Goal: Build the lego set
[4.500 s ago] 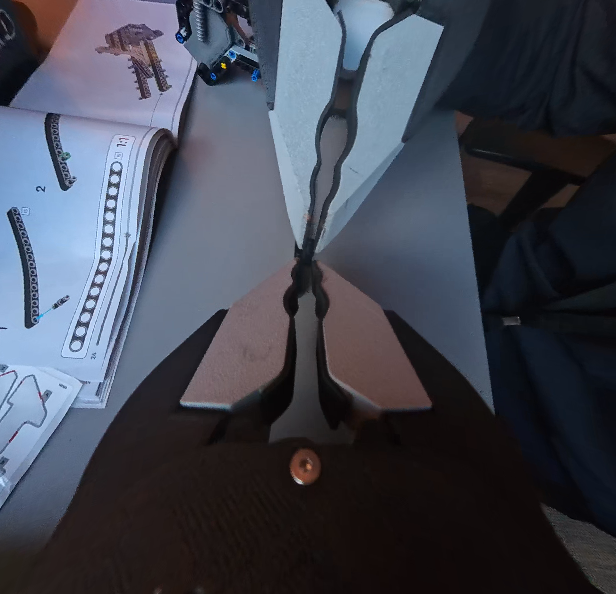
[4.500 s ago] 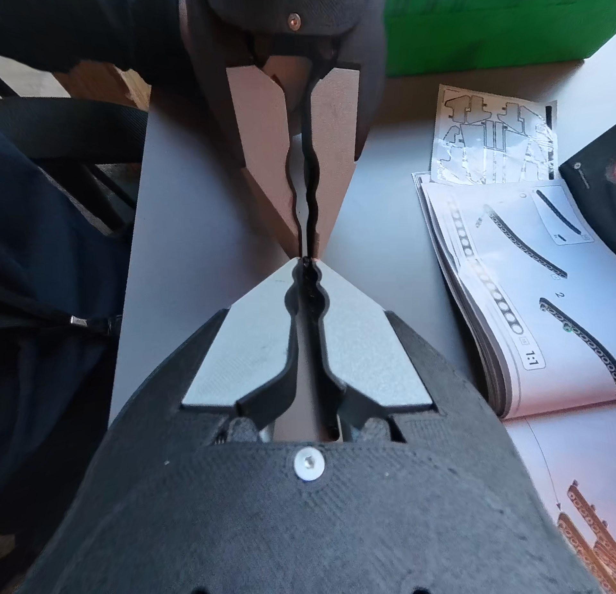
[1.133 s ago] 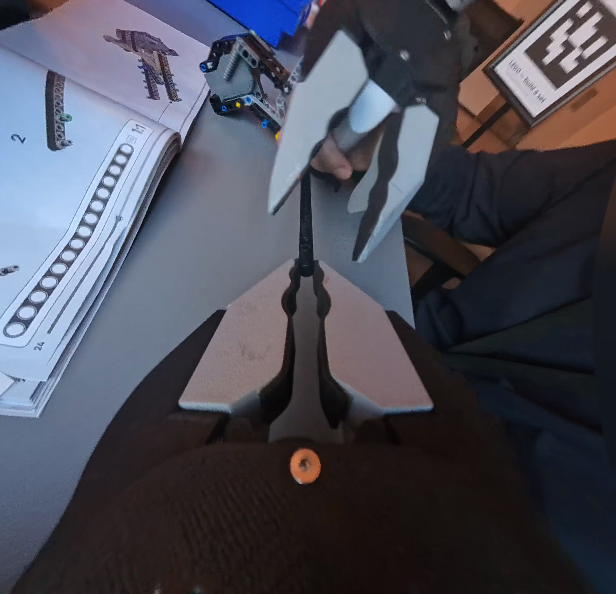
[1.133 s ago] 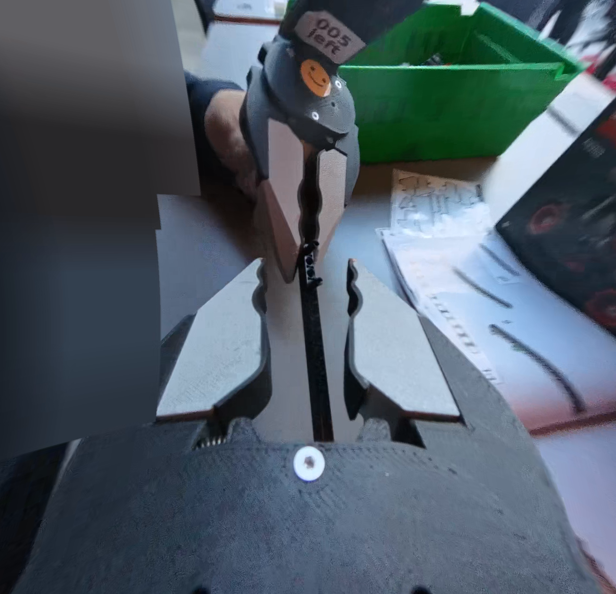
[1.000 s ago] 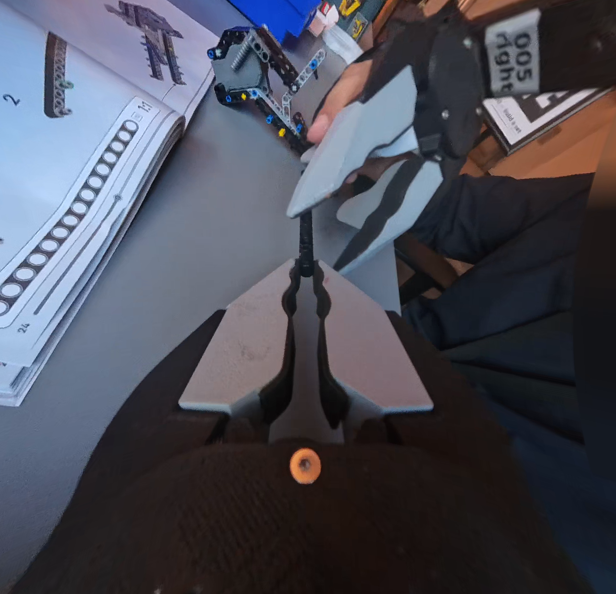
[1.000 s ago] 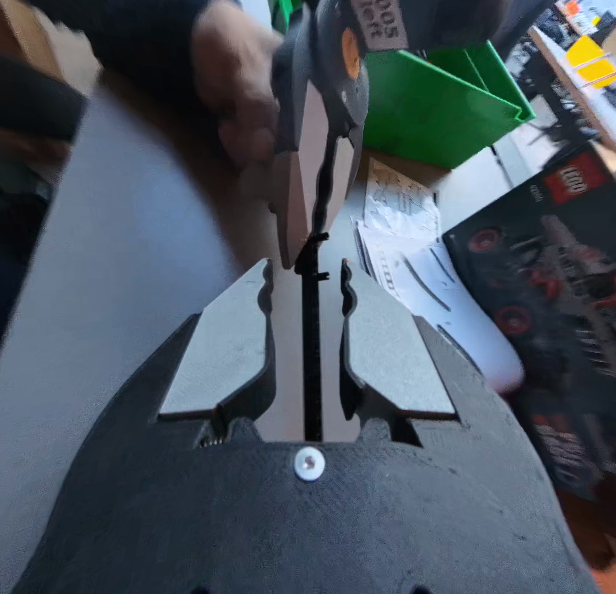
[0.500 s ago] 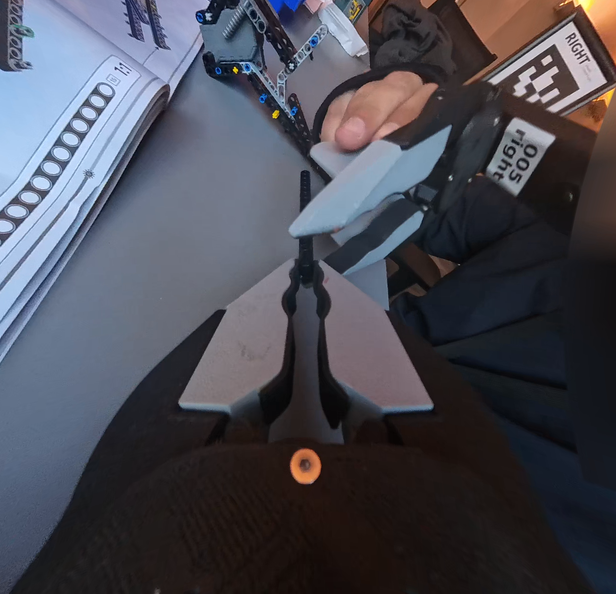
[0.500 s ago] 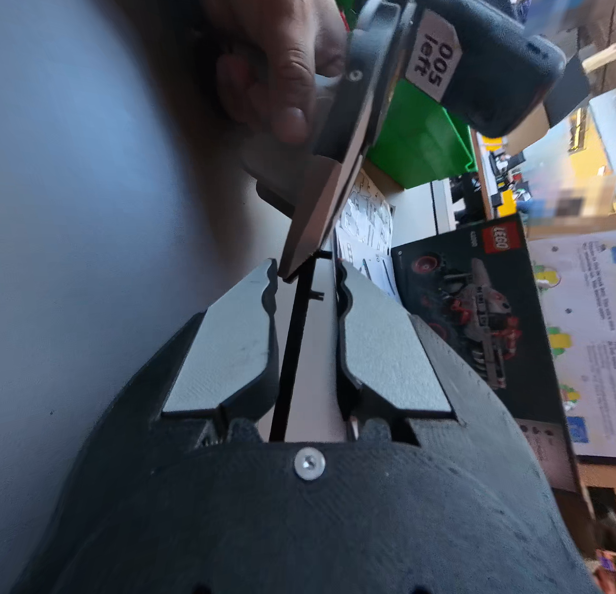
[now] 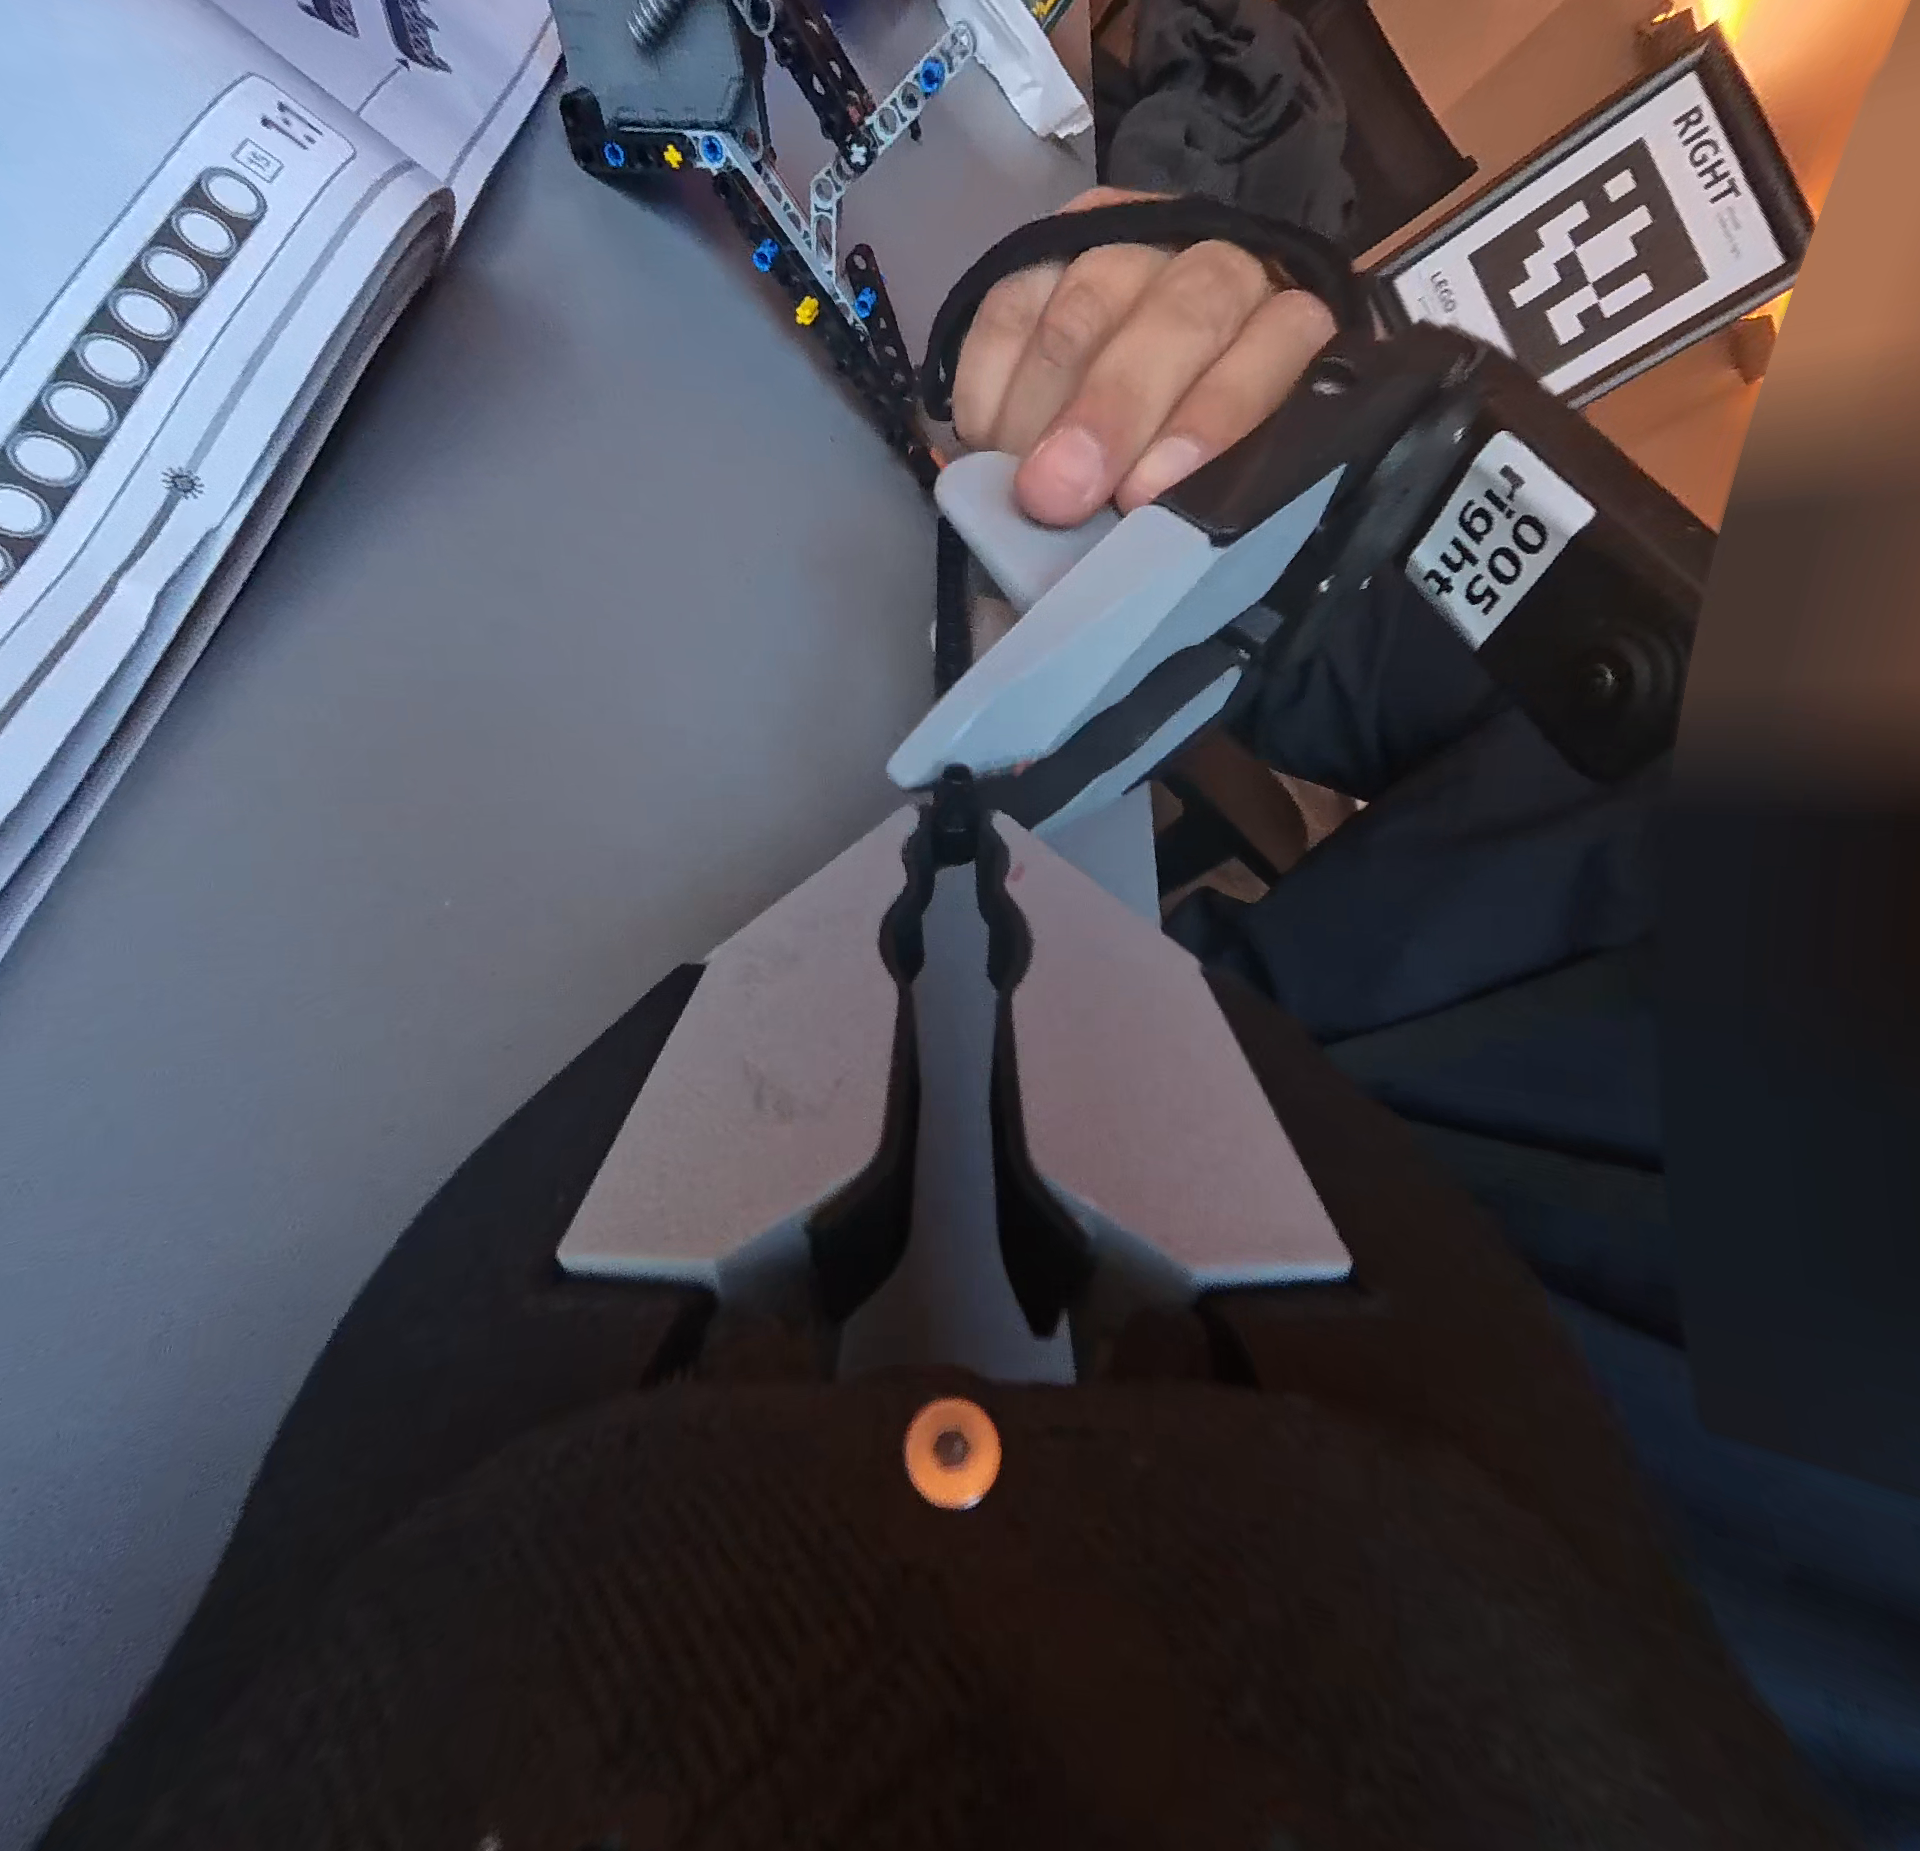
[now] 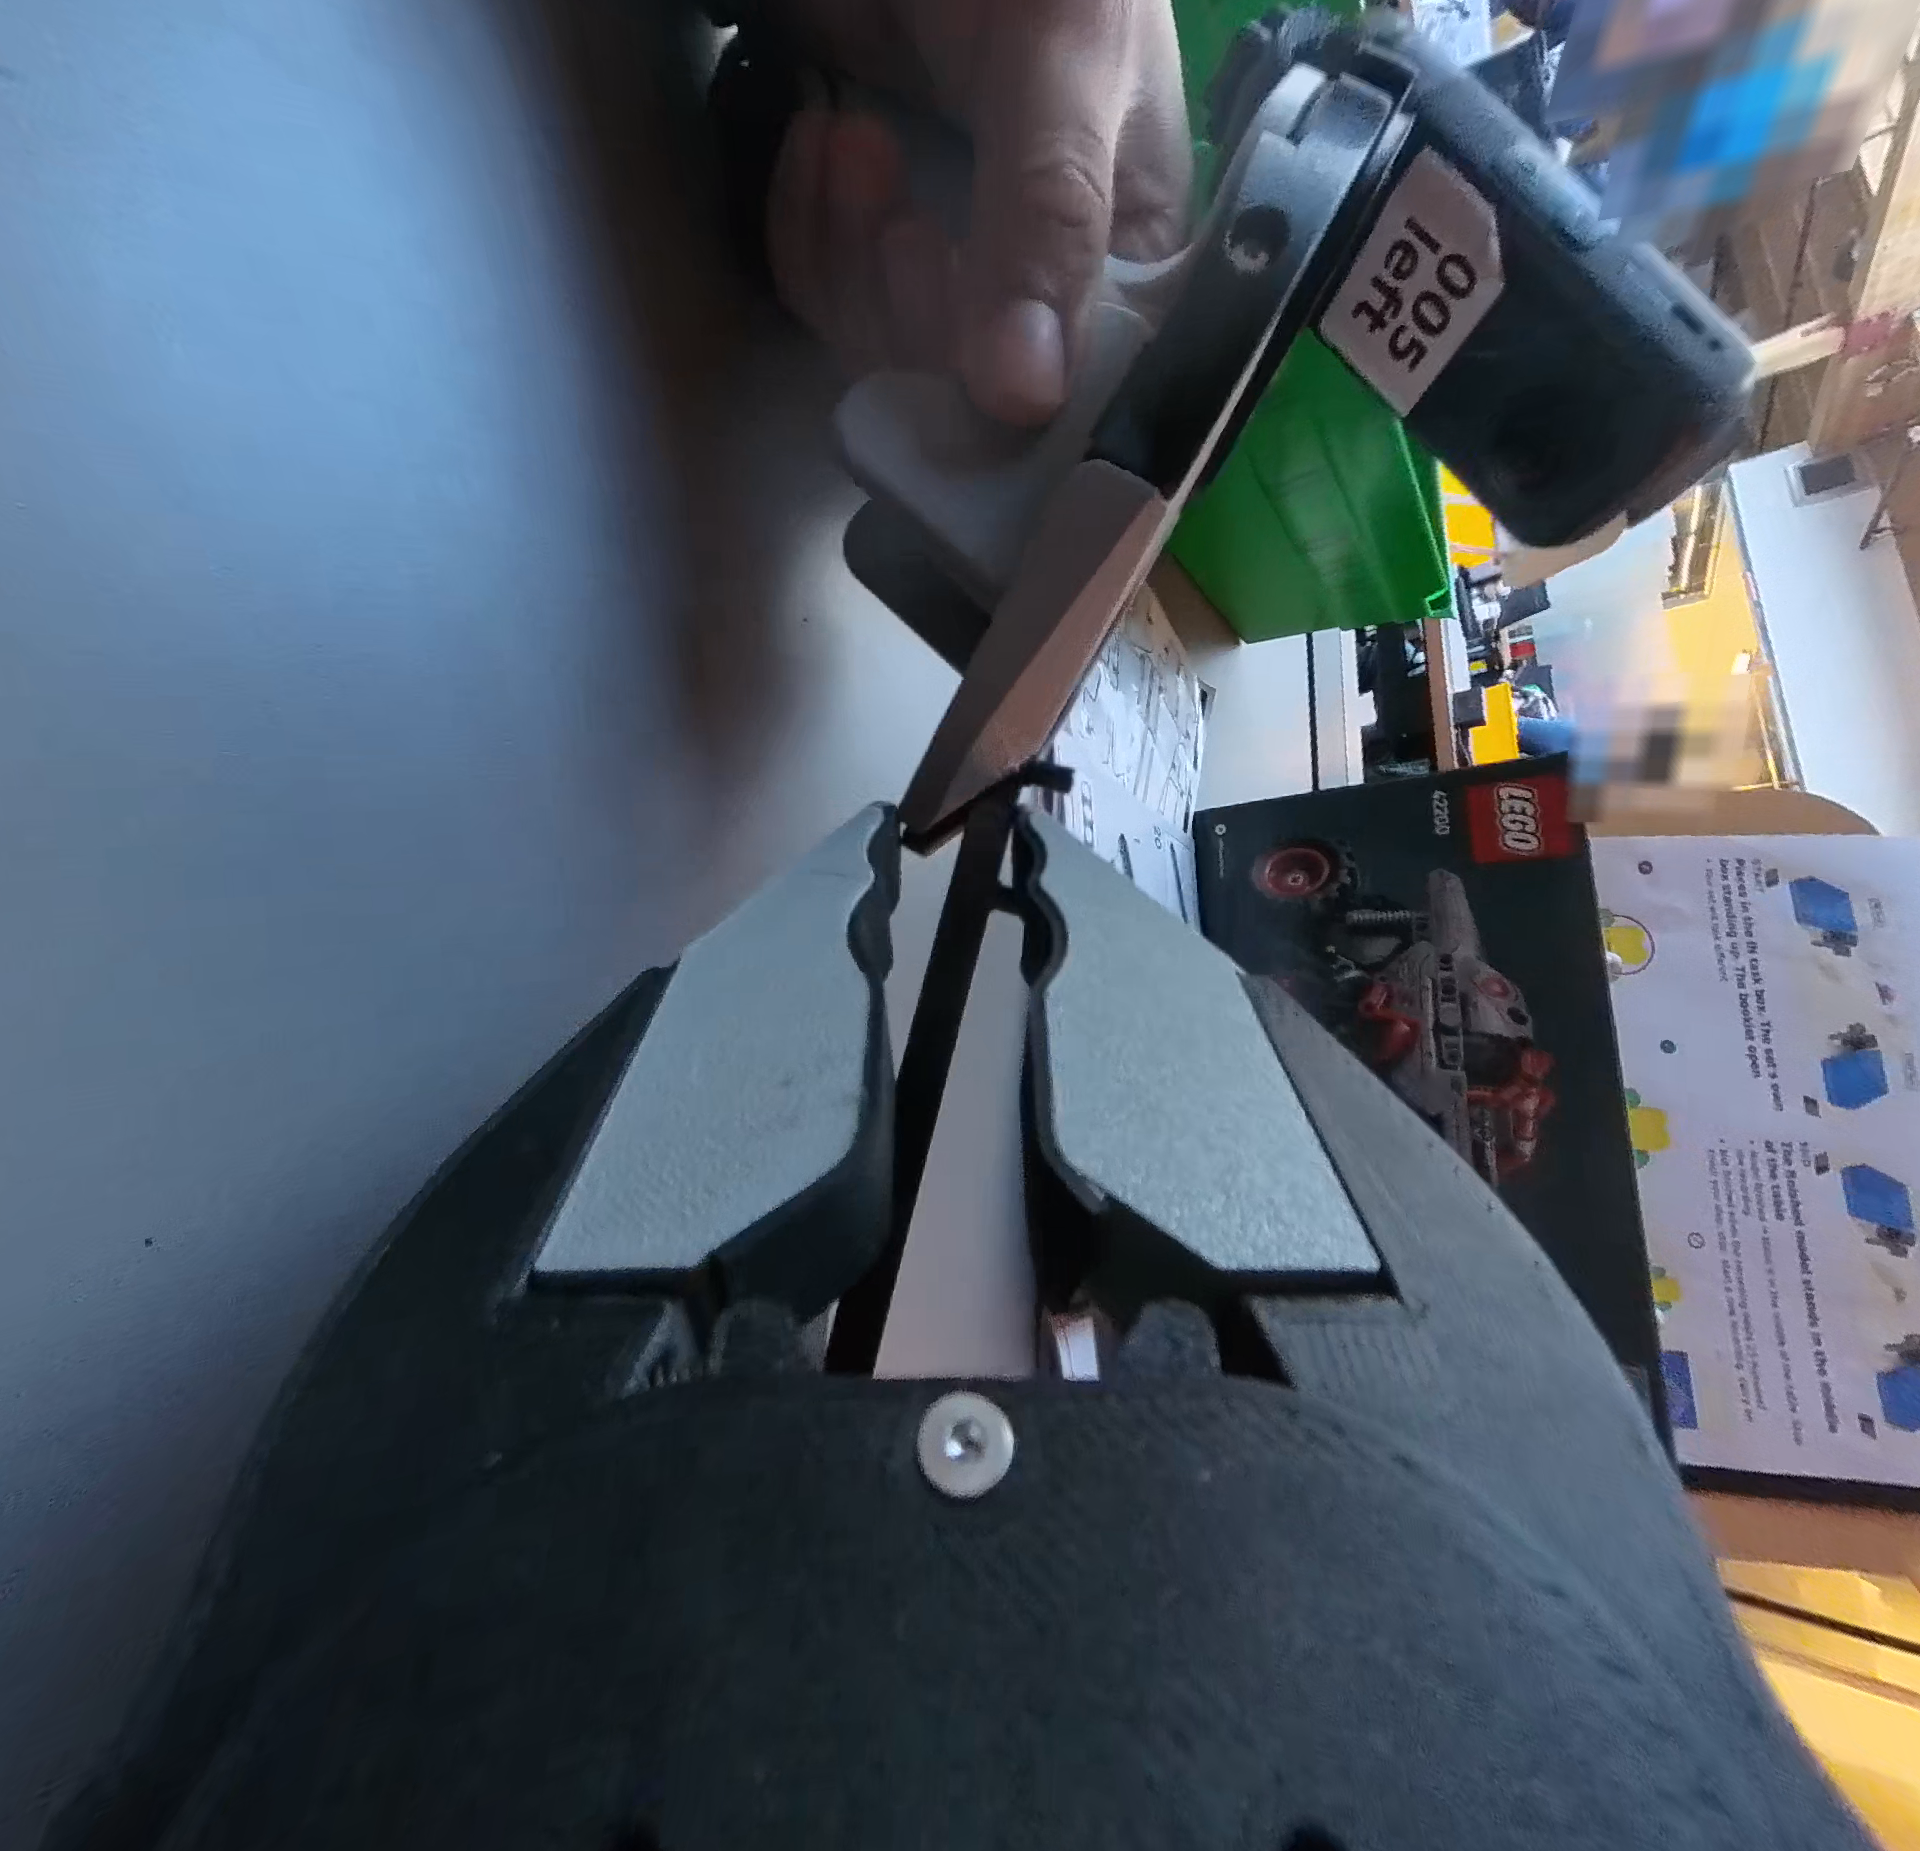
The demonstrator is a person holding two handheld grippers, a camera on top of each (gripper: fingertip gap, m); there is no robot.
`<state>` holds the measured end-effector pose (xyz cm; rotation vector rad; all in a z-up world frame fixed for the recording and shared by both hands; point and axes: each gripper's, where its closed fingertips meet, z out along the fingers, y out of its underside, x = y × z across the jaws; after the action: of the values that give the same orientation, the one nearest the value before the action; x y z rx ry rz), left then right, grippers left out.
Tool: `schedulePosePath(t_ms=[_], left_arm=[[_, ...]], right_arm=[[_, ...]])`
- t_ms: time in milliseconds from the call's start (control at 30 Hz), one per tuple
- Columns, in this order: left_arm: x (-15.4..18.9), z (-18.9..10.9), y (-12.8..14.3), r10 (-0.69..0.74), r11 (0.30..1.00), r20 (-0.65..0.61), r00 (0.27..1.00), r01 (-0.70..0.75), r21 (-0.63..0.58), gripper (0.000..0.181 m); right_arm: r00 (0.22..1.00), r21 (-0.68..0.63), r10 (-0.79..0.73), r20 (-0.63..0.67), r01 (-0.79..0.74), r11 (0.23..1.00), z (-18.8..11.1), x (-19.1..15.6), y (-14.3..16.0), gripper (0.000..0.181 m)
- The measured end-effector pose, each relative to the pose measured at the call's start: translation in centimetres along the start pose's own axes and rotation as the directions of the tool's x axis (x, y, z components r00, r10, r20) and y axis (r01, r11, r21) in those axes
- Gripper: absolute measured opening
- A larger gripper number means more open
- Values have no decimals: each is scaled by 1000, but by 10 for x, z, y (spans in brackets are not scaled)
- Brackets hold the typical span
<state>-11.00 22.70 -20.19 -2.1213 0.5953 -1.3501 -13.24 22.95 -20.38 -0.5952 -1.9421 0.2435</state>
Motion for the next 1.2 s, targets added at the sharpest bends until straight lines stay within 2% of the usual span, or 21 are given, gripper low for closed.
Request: schedulePosePath(t_ms=[167, 233, 367, 500, 600, 667, 733, 800, 967, 1067, 1200], left_arm=[[-2, -6, -8, 28, 999, 36, 999, -29, 35, 20], [-1, -8, -11, 43, 998, 38, 998, -45, 50, 19], [6, -12, -16, 88, 993, 21, 996, -89, 79, 18], [7, -17, -26, 175, 975, 81, 981, -184, 122, 22], [5, -20, -37, 308, 929, 219, 926, -343, 141, 30], [11, -16, -40, 395, 887, 273, 877, -442, 133, 38], [18, -11, -41, 461, 850, 302, 834, -513, 119, 30], [20, -6, -39, 495, 829, 314, 810, -549, 108, 11], [22, 4, -32, 456, 865, 235, 859, -489, 110, 8], [24, 3, -32, 445, 871, 212, 870, -475, 122, 7], [21, 5, -29, 470, 861, 236, 851, -501, 92, 6]], right_arm=[[998, -52, 59, -8, -59, 997, 5, 3, 11, 7], [997, -74, 75, -29, -77, 994, 5, 8, 16, 5], [984, -37, 164, -68, -167, 985, -1, 22, 14, 5], [942, 134, 335, -38, -327, 935, -18, 40, -4, 5], [868, 312, 492, 69, -487, 816, -35, 55, -25, 5], [819, 387, 560, 123, -560, 733, -42, 64, -31, 6], [778, 424, 592, 208, -617, 663, -45, 65, -37, 5], [744, 431, 612, 270, -661, 614, -44, 63, -40, 4], [690, 428, 628, 361, -721, 545, -40, 59, -44, 5], [678, 430, 636, 369, -731, 530, -40, 61, -44, 5], [683, 394, 644, 345, -728, 561, -35, 61, -39, 12]])
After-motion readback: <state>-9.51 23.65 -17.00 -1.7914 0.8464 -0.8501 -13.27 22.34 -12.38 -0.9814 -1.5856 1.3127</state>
